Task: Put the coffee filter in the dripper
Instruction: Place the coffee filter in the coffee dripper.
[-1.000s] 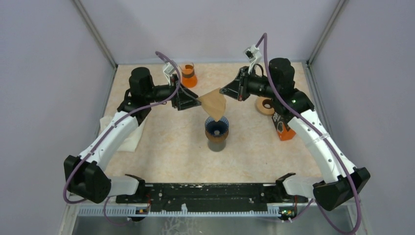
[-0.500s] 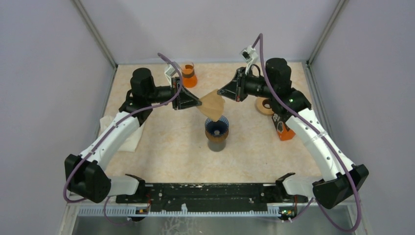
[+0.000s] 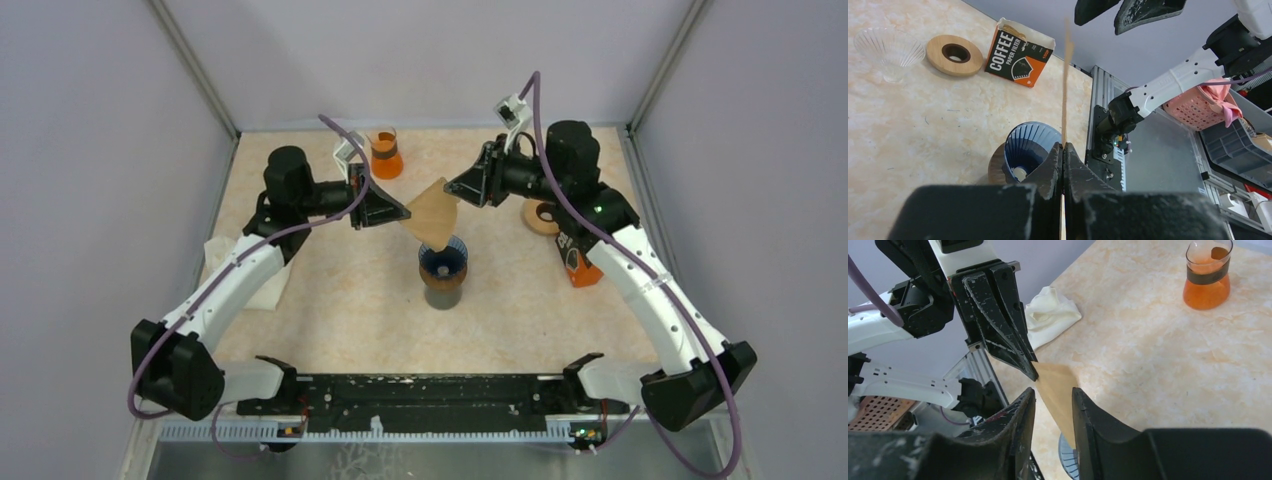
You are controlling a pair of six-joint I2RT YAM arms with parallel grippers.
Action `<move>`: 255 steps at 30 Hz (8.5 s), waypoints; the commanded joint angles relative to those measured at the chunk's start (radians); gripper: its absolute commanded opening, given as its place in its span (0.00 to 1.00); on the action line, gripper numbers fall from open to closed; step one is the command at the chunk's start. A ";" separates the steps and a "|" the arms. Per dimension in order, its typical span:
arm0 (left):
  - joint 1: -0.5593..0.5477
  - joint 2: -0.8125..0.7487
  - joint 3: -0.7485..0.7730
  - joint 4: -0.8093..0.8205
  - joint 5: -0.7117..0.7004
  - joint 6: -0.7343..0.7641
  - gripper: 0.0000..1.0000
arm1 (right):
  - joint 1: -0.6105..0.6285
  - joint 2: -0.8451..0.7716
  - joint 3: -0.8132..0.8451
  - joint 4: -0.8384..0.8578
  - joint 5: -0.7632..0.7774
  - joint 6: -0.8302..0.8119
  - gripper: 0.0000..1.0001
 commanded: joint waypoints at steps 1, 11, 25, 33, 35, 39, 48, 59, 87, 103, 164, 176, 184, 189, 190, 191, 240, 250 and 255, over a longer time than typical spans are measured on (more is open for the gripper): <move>0.011 -0.038 -0.028 0.087 0.022 -0.042 0.00 | -0.017 -0.075 -0.027 0.078 0.021 -0.034 0.36; 0.039 -0.058 -0.110 0.341 0.071 -0.237 0.00 | -0.113 -0.136 -0.183 0.200 -0.099 0.003 0.46; 0.048 -0.059 -0.151 0.592 0.092 -0.419 0.00 | -0.128 -0.129 -0.290 0.261 -0.179 -0.028 0.47; 0.049 -0.044 -0.158 0.634 0.088 -0.457 0.00 | -0.127 -0.124 -0.318 0.370 -0.289 0.026 0.47; 0.048 -0.041 -0.158 0.642 0.089 -0.463 0.00 | -0.126 -0.122 -0.322 0.392 -0.310 0.040 0.47; 0.048 -0.040 -0.163 0.664 0.093 -0.481 0.00 | -0.124 -0.110 -0.323 0.425 -0.325 0.064 0.47; 0.047 -0.037 -0.176 0.698 0.097 -0.513 0.00 | -0.081 -0.073 -0.300 0.479 -0.335 0.090 0.48; 0.045 -0.020 -0.196 0.791 0.102 -0.580 0.00 | -0.031 -0.040 -0.284 0.532 -0.339 0.108 0.43; 0.045 -0.119 -0.138 0.093 -0.233 -0.200 0.68 | -0.016 -0.117 -0.024 -0.050 -0.050 -0.132 0.00; -0.171 -0.199 0.056 -0.308 -0.795 -0.115 0.83 | 0.235 -0.006 0.255 -0.422 0.666 -0.152 0.00; -0.396 -0.106 0.149 -0.437 -1.231 -0.131 0.70 | 0.651 0.397 0.614 -0.619 1.404 -0.068 0.00; -0.445 -0.130 0.078 -0.414 -1.356 -0.145 0.72 | 0.649 0.488 0.714 -0.661 1.407 0.022 0.00; -0.448 -0.154 0.054 -0.416 -1.402 -0.126 0.61 | 0.634 0.460 0.687 -0.663 1.402 0.032 0.00; -0.448 -0.161 0.064 -0.416 -1.398 -0.111 0.40 | 0.623 0.446 0.646 -0.656 1.380 0.035 0.00; -0.448 -0.161 0.068 -0.418 -1.394 -0.110 0.35 | 0.620 0.446 0.638 -0.656 1.379 0.035 0.00; -0.449 -0.161 0.073 -0.421 -1.392 -0.108 0.30 | 0.617 0.421 0.628 -0.654 1.378 0.037 0.00; -0.449 -0.074 0.320 -0.790 -1.410 -0.523 0.00 | 0.595 0.281 0.310 -0.365 1.214 0.025 0.34; -0.448 -0.081 0.324 -0.826 -1.412 -0.465 0.00 | 0.576 0.260 0.307 -0.381 1.243 -0.003 0.00; -0.449 -0.073 0.339 -0.878 -1.412 -0.418 0.00 | 0.551 0.251 0.319 -0.411 1.213 -0.010 0.00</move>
